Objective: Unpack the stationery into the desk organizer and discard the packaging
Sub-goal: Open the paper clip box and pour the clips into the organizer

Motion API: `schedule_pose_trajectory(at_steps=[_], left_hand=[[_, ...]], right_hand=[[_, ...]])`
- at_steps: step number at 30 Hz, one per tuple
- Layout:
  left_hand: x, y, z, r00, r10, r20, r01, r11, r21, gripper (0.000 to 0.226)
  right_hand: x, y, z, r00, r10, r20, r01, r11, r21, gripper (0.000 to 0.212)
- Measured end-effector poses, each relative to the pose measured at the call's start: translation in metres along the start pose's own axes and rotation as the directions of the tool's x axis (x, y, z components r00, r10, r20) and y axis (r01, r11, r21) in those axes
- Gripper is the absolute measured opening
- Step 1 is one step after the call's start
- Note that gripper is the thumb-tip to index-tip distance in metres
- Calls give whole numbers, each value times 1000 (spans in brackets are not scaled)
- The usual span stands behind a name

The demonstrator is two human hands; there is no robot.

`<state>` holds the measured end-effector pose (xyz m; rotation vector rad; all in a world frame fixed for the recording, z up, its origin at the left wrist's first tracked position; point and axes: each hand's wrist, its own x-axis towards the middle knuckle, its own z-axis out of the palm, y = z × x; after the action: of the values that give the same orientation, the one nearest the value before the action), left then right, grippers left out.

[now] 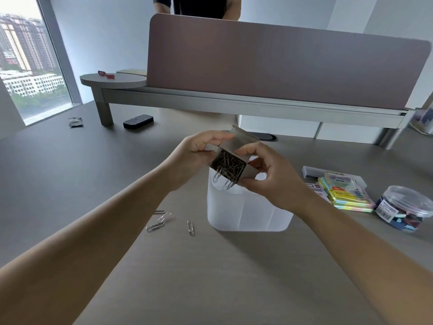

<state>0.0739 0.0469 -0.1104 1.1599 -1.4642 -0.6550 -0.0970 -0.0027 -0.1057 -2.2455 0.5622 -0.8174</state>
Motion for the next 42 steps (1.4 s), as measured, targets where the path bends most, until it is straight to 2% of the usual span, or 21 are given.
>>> schedule_pose_trajectory(at_steps=[9,18,27,33,42], left_hand=[[-2,1,0,1000,-9,12,10,999,-49,56],[-4,0,1,1000,-22,16,24,996,-89,47],[-4,-1,1,999,-32,24,34,996,-87,49],[-4,1,4,999,-25,36,28,995,-96,58],[-4,0,2,1000,-21,24,23,994,-109,58]], right_hand=[[-1,-2,0,1000,1,-8,-1,1000,-19,50],[-4,-2,0,1000,-7,26,8,998,-58,44],[-5,-4,-1,999,-25,37,29,994,-102,45],[-7,-6,-1,999,-24,37,28,995,-96,42],[-7,-7,-1,1000,-14,20,16,995,-96,51]])
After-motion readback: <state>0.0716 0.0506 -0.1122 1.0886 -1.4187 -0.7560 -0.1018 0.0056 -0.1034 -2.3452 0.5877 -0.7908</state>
